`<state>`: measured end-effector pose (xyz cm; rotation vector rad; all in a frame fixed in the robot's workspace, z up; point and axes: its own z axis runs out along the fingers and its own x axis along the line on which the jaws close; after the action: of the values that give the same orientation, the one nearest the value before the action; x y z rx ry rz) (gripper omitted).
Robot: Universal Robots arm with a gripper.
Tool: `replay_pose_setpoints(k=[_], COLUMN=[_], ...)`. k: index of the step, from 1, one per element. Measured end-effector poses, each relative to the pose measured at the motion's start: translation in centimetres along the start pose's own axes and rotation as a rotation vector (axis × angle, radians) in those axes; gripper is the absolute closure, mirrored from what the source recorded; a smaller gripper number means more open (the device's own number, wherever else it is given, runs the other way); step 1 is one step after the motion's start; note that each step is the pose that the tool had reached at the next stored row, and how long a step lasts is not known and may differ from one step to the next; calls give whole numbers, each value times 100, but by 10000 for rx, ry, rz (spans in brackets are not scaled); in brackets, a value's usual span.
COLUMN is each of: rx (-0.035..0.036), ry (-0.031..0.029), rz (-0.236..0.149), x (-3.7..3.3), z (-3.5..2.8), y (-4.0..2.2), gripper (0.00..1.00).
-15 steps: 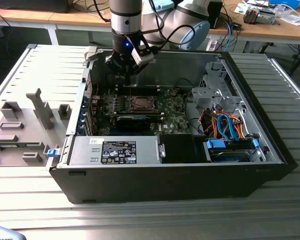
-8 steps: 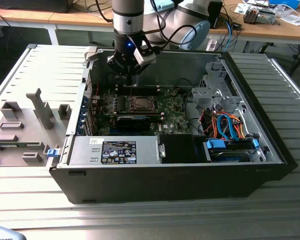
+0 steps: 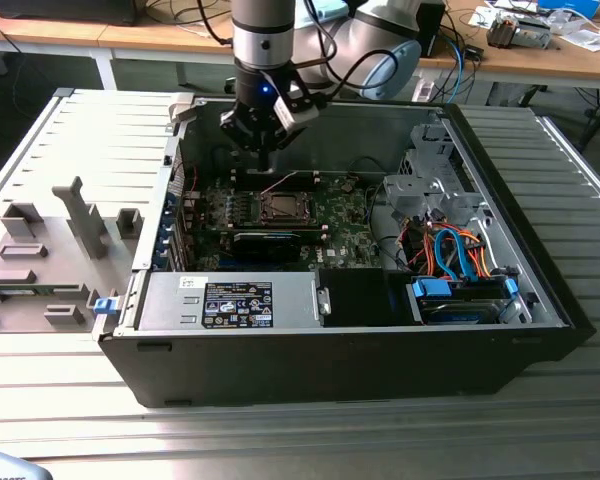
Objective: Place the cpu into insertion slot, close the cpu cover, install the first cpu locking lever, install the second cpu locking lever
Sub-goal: 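Install the first cpu locking lever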
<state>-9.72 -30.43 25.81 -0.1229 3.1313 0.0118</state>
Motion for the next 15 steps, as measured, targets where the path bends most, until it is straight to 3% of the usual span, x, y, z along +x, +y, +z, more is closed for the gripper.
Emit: replay_pose_setpoints(k=[15], rx=[0], ry=[0], rz=[0], x=[-129], z=[1], y=[-10], gripper=[89])
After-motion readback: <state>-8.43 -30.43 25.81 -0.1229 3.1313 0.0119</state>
